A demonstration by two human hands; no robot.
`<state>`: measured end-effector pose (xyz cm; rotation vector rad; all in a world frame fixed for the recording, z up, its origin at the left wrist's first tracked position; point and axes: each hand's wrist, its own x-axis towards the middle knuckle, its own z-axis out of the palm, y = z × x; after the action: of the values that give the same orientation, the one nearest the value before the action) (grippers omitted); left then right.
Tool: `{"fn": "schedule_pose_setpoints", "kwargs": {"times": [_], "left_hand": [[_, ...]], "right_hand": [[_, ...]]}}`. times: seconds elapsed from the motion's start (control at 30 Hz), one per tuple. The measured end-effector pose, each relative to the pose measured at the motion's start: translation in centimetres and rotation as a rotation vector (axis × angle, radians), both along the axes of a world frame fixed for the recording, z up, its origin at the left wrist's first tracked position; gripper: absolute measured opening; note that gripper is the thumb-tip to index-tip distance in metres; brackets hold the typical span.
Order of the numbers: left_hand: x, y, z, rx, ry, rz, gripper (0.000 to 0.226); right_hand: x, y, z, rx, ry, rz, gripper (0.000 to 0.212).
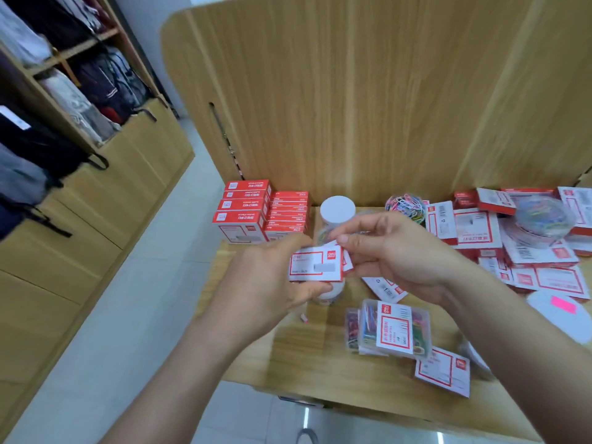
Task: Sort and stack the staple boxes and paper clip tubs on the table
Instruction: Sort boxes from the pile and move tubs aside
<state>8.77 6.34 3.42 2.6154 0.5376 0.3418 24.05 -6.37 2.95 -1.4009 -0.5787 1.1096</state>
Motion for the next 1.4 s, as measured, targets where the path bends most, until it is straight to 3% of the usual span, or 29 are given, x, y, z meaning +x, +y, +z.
{"fn": "schedule_pose_setpoints", "kwargs": {"times": [0.1,0.17,0.33,0.47,0.6,0.77,0.93,1.13,1.4], "left_hand": [[-0.6,1.0,-0.6,-0.083,-0.073,0.033,0.053],[-0.9,2.1,-1.2,-0.039,-0.112,0.022,0.053],[-1.2,5.2,-2.6,0.070,-0.195,0.007,0.056],[-1.0,7.7,-2.8,-0.110,-0.222,0.016,0.060],[-1.5,9.8,-2.8,-0.138,-0.326,0.112,0.037],[-1.5,10.6,-4.3,-0.164,-0.166,0.121,0.018],[-0.4,10.9,-5.6,-0.058,-0.043,0.061,0.009],[1.1,11.2,-6.7,0.036,-0.113,0.022,0.017],[2.0,11.1,-6.9,0.437,-0.102,-0.098,0.020]], "right_hand": [[-0.8,1.6,0.3,-0.011,0.063,0.033,0.022],[-1.2,2.8,0.5,-0.021,0.003,0.073,0.019],[-1.0,6.2,1.1,-0.196,-0.446,0.137,0.026],[-0.3,8.9,0.7,-0.250,-0.742,0.078,0.025],[-0.3,10.3,-1.0,-0.353,-1.073,0.092,0.034],[-1.1,10.6,-2.7,-0.397,-1.297,0.152,0.028],[-1.9,10.8,-2.8,-0.465,-1.484,0.153,0.021],[-2.0,10.9,-2.7,-0.487,-1.501,0.168,0.019],[-0.8,10.5,-2.9,-0.373,-1.327,0.168,0.025]]}}
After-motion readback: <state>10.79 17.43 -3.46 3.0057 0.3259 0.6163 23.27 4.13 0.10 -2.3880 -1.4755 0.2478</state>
